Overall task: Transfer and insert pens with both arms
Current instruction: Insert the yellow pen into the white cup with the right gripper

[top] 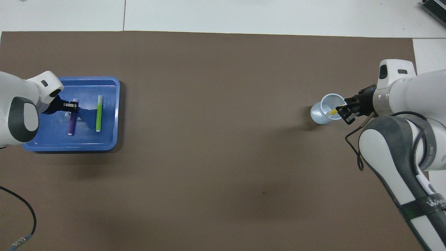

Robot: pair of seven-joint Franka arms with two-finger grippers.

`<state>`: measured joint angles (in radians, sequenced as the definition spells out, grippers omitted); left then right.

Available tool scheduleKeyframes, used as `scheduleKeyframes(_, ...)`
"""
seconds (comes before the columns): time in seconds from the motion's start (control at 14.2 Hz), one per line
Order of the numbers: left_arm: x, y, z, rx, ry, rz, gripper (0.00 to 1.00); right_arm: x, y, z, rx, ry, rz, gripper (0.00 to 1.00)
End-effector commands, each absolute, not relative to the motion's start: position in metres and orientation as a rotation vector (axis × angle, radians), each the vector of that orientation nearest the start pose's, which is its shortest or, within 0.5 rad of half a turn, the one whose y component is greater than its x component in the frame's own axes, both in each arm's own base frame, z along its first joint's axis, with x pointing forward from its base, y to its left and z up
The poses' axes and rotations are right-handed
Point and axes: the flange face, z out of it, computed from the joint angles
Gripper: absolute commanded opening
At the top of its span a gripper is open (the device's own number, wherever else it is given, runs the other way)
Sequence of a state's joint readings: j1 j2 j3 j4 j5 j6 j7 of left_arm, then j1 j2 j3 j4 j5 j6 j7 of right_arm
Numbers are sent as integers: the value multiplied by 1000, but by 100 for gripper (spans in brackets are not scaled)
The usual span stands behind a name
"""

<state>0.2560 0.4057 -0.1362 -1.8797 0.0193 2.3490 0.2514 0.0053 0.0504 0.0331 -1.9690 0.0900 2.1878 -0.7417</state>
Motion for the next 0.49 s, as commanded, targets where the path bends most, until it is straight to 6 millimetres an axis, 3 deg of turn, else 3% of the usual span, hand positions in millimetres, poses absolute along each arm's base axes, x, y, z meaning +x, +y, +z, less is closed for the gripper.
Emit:
scheduleKeyframes(0.0,631,90,304,-3148,205,-129,0,583,16,459,-2927,-1126,-304,100)
scheduleKeyframes(0.42,635,99,316,-3232,83,-88,0,584,16,460,-2919,-1151,-306,100)
